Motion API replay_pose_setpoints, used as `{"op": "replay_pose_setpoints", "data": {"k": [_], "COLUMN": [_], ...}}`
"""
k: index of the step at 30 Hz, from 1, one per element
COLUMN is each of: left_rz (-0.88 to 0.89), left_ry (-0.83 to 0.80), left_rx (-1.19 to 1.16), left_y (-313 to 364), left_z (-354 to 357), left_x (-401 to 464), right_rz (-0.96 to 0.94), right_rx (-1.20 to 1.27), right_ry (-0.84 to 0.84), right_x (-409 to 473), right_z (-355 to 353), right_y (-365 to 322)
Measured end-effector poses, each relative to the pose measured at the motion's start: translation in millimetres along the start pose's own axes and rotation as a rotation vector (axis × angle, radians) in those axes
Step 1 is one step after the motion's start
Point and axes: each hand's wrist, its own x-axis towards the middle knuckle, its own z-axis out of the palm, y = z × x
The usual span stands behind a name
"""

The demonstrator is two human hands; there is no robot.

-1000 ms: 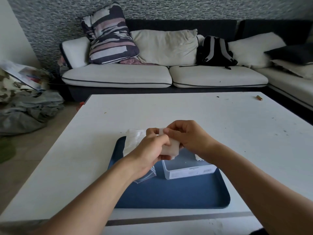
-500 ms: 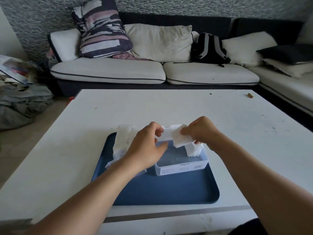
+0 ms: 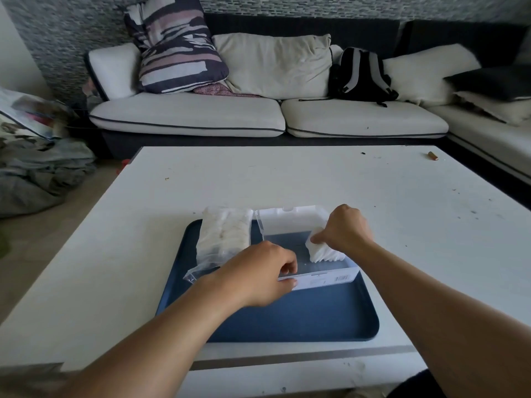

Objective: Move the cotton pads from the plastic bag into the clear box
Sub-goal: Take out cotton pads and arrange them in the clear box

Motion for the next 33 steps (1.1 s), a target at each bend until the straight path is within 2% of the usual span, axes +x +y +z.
{"op": "replay_pose_setpoints", "data": {"k": [4, 9, 11, 13, 15, 16, 18, 20, 23, 26, 28, 30, 33], "left_rz": [-0.011, -0.017, -0.023, -0.028, -0.032, -0.035, -0.046, -0.055, -0.044, -0.049, -0.128, -0.303, -0.541], "left_ry": [-0.039, -0.021, -0.029, -0.05, -0.061, -0.065, -0.075, -0.078, -0.056, 0.078, 0.141, 0.079, -0.102], "left_rx": [0.008, -0.014, -0.002, 0.016, 0.019, 0.013, 0.01, 0.011, -0.021, -0.044, 0.024, 0.16, 0.325], "left_y": [-0.3, -2.8, -4.0, -3.8, -2.7, -2.3, -1.7, -2.3, -3.8, -14.3, -27.5, -47.3, -72.1], "left_z": [0.0, 0.8, 1.9, 2.8, 2.6, 2.6, 2.8, 3.4, -1.8, -23.3, -40.1, -51.3, -51.3], "left_x": [-1.6, -0.8, 0.0, 0.0, 0.0, -0.1, -0.4, -1.1, -3.1, -11.4, -22.0, -37.5, -54.9], "right_rz": [-0.032, -0.115, -0.179, -0.161, -0.131, -0.139, -0.134, -0.117, -0.093, -0.256, -0.391, -0.537, -0.751], "right_rx": [-0.039, 0.105, 0.248, 0.332, 0.199, 0.099, 0.0, 0.013, 0.074, 0.113, 0.241, 0.329, 0.17], "right_ry": [0.029, 0.094, -0.006, -0.295, -0.529, -0.57, -0.505, -0.433, -0.466, -0.328, -0.249, -0.352, -0.469], "right_x": [-1.2, -4.4, -12.9, -24.9, -31.9, -32.3, -30.2, -24.5, -22.6, -29.3, -44.2, -70.6, -106.3], "right_z": [3.6, -12.2, -18.9, -14.3, -1.6, 4.4, 9.5, 8.4, 3.5, -4.0, -12.1, -17.9, -10.5], "right_y": [2.8, -11.6, -22.8, -32.0, -33.3, -31.9, -27.7, -23.5, -21.9, -30.9, -42.3, -58.4, -80.5]}}
